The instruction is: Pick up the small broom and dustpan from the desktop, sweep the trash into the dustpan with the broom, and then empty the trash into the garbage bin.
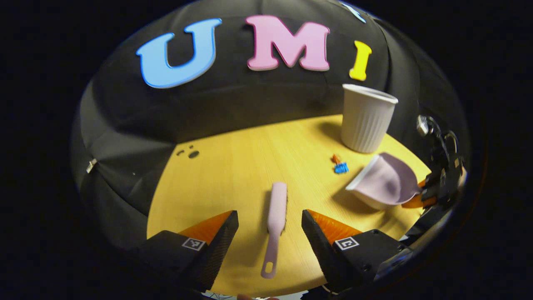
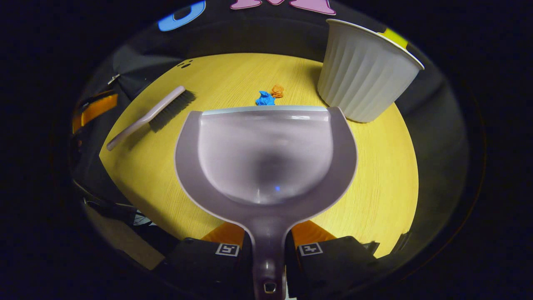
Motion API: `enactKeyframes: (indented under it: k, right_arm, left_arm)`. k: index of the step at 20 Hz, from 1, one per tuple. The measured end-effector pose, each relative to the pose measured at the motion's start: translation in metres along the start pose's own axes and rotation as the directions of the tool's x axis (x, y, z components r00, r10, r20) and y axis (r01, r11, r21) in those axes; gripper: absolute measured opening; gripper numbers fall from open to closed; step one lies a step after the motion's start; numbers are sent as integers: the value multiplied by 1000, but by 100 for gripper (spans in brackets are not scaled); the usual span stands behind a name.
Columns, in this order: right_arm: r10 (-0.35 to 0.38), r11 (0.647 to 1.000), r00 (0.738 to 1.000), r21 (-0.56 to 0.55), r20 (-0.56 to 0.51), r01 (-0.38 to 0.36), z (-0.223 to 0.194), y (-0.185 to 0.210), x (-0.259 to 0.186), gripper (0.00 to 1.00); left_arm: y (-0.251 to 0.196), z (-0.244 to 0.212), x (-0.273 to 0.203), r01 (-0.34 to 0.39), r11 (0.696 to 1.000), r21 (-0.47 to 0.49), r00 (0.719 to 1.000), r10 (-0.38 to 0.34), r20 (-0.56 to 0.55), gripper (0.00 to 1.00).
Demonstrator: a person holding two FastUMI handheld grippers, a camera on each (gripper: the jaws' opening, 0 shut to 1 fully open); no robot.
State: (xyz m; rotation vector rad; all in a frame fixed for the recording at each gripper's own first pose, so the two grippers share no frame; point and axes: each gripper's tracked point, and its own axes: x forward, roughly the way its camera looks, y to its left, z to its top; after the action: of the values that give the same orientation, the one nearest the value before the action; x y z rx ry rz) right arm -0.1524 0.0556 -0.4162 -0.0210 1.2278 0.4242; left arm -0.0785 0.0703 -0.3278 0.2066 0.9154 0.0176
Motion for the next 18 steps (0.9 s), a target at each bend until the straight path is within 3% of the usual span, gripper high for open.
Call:
enactKeyframes:
  k: [1,6,8,11,18]
  right_arm:
    - [1,1000,1000,7,3,-1,-1,-2,-3,37]
    - [-16,999,1000,39,-2,16,-12,-14,-19,37]
    - [-31,999,1000,44,-6,31,-15,-21,-24,37]
    - [-43,998,999,39,-13,43,-18,-26,-30,36]
    - [-47,999,999,24,-27,47,-17,-33,-38,37]
  left_arm:
    - [-2,-9,12,5,1000,9,999,-5,-32,96]
    - [2,-53,68,-6,999,31,984,11,-176,92]
    - [0,-63,83,-5,999,43,976,14,-216,82]
    - [1,-70,97,0,999,38,968,10,-251,78]
    - [-6,-75,113,17,999,30,957,-7,-289,57]
